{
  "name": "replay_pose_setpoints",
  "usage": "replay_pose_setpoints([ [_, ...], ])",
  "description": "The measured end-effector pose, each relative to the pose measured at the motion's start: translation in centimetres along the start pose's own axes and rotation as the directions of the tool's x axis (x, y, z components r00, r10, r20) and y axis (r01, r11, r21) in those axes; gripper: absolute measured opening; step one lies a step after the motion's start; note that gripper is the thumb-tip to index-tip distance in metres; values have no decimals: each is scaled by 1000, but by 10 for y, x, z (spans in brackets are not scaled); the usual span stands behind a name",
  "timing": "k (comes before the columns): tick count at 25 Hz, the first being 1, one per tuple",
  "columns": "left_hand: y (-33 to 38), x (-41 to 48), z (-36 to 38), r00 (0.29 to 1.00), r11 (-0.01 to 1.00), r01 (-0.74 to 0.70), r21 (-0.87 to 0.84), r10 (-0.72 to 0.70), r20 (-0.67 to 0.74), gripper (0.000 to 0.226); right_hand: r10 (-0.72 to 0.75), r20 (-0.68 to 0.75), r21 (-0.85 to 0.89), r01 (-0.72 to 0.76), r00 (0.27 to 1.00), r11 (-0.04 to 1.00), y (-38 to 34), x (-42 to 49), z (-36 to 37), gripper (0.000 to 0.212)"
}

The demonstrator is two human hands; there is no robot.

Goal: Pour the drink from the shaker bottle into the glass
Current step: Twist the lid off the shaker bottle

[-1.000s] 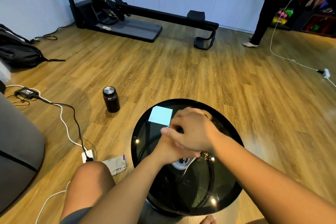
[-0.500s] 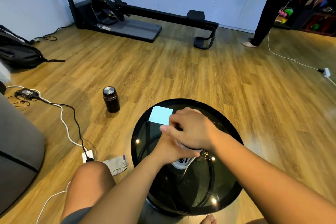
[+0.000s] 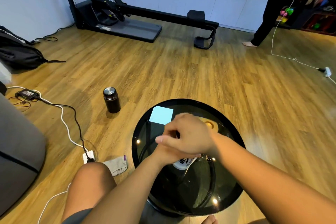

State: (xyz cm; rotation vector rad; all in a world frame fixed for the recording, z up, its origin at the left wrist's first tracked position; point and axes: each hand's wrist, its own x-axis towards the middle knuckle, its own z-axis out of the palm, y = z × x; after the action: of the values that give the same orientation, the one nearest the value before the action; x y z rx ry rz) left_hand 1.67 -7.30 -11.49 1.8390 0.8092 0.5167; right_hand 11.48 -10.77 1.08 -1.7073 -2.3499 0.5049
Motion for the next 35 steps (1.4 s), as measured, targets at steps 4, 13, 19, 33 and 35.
replay_pose_setpoints([
  [4, 1, 1, -3, 997, 998, 33, -62, -36, -63, 102, 167, -336, -7, -180, 927, 984, 16, -2, -16, 46],
  [13, 0, 0, 1, 999, 997, 26, -69, -28, -33, 96, 16, -14, 7, -16, 1000, 1000, 8, -10, -7, 55],
  [19, 3, 1, -3, 997, 997, 39, -67, -43, -61, 103, 481, -147, -293, -503, 864, 813, 19, -10, -17, 64],
  [33, -2, 1, -2, 999, 999, 36, -19, -36, -16, 90, 180, -90, -237, -196, 980, 951, 7, -11, 0, 51],
  [35, -4, 1, -1, 1000, 999, 12, -44, -13, -3, 78, 23, -94, 6, -23, 995, 1000, -1, -15, 0, 43],
])
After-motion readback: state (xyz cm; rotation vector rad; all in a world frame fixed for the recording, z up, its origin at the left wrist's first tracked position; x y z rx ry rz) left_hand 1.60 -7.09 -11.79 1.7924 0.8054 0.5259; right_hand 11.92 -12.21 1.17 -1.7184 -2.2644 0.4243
